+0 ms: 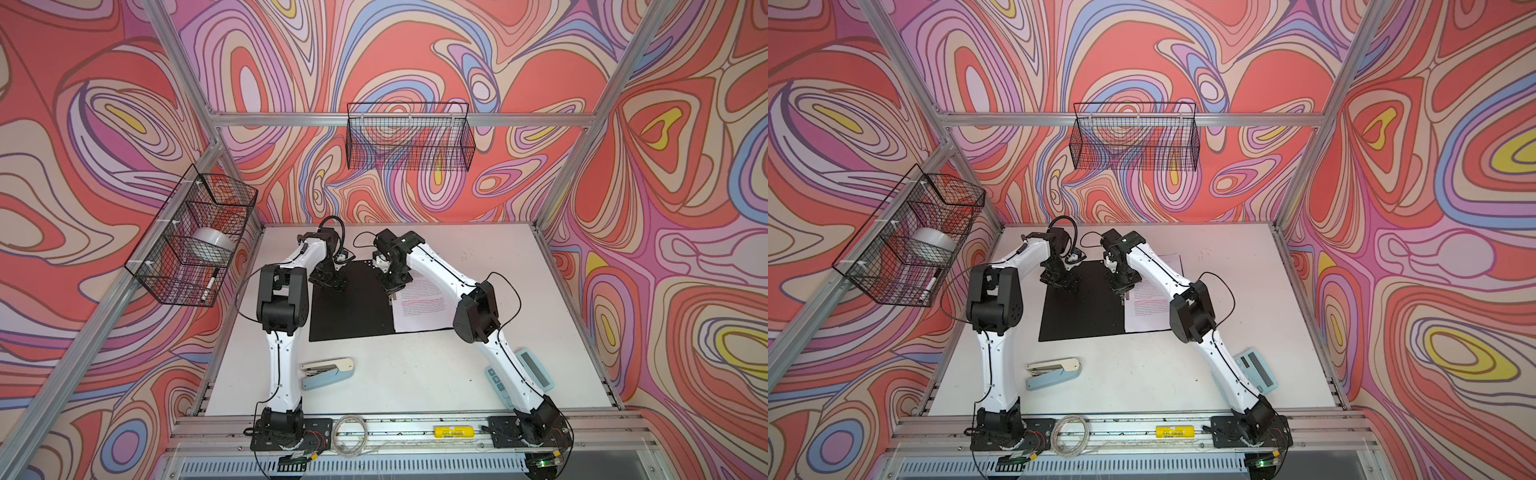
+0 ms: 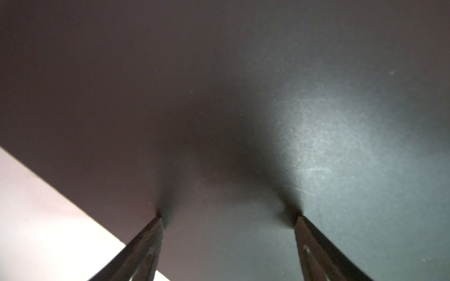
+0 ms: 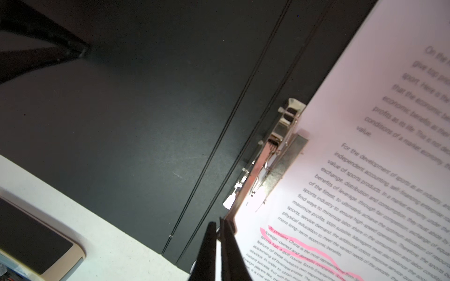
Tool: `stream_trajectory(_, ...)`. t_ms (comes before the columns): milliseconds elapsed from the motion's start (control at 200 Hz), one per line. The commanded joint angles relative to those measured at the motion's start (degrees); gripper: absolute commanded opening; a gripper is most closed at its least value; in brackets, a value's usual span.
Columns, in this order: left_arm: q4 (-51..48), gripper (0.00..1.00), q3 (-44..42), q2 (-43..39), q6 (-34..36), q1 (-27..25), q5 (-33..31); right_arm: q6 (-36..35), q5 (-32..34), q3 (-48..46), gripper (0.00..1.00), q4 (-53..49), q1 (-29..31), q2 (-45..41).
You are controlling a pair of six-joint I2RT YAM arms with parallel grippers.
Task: Put the files into the folder
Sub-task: 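Hold the right gripper on the clip lever while left gripper rests on cover, then keep pressing the metal clip lever flat with the right gripper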
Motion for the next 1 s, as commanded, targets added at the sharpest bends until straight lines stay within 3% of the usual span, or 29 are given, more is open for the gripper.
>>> stream_trajectory(0,0.53,0.84,-2.18,5.88,-0.56,0.68,-2.99,-0.28,1.43,-1.80,0.07,-4.45,0.04,3.09)
stream_trajectory(997,0.79,0.84,-2.53,5.96,-0.55,0.72,-3.13,-0.96,3.75,-2.59,0.06,-4.53,0.04,6.64)
